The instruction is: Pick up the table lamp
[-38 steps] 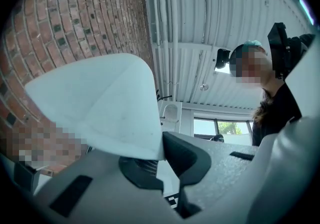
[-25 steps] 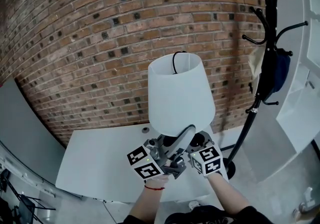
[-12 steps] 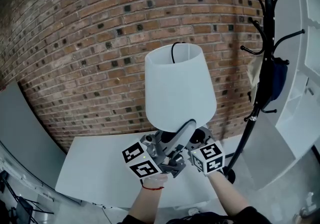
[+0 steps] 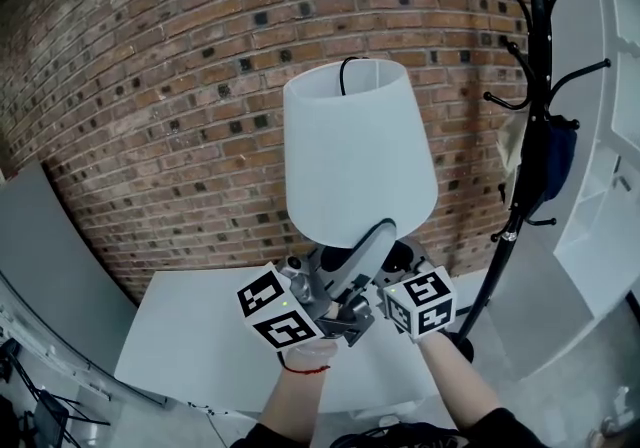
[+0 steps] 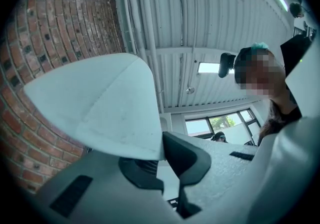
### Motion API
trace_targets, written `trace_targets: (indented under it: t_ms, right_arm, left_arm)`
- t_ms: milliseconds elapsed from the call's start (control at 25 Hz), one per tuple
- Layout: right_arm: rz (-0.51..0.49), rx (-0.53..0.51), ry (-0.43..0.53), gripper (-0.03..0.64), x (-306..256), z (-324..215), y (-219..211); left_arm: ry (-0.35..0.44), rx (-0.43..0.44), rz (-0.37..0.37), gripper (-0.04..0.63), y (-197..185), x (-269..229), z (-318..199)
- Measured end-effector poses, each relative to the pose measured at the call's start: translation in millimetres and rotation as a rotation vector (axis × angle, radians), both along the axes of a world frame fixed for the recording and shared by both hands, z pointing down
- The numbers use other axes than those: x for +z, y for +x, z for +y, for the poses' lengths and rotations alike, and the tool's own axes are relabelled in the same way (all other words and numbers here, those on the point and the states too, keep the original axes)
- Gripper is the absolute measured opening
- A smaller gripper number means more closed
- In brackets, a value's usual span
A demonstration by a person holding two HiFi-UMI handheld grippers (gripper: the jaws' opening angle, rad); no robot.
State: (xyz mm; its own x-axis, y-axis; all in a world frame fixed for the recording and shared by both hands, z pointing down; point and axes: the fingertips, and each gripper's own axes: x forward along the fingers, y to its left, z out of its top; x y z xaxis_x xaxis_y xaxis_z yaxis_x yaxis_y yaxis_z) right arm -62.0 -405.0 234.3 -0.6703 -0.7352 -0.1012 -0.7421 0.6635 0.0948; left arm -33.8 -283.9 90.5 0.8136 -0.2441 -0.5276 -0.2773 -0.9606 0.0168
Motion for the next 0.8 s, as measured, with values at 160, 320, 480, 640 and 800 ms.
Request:
trace_targets:
  t_ms: [160,320,480,640,800]
  right_arm:
    - [-0.006,-0.006,0.002,0.155,-5.8,6.0,-1.6]
    - [-0.008,-0.01,0.002,0.156,-8.4,10.8,-2.8]
    - [-0.013,-0.009,-0.001,0.155,-9.7,14.9,-3.8]
    - [-0.012,-0.008,-0.003,0.155,-8.4,18.4,-5.7]
    - [-0.013,-0.007,-0.002,0.155,-8.4,21.5,-7.3]
  left_arm:
    - [0.006,-0.007,-0.006,0.009,0.0,-5.0,6.5]
    - [0.009,-0.014,0.001,0.009,-1.7,-7.9,11.2]
    - [0.007,-0.014,-0.001,0.009,-2.4,-9.6,14.6]
    - [0.007,-0.019,-0.002,0.009,-3.4,-8.3,18.1]
    - [0.005,-0.02,0.0,0.009,-5.4,-8.4,20.8]
